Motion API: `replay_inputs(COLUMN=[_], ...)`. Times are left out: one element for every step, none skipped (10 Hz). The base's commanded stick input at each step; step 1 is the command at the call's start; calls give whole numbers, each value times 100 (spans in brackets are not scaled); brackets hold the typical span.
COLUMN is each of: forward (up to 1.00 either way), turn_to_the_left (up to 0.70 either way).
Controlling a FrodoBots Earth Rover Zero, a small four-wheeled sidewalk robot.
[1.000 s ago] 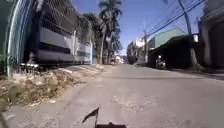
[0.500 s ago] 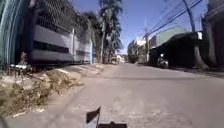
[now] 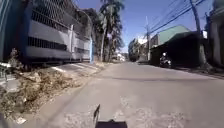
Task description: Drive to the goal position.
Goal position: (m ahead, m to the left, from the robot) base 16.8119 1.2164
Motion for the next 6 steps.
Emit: replay_inputs(forward=[70, 70, 70, 70, 70, 70], turn_to_the_left=[-33, -35, -35, -35, -35, -35])
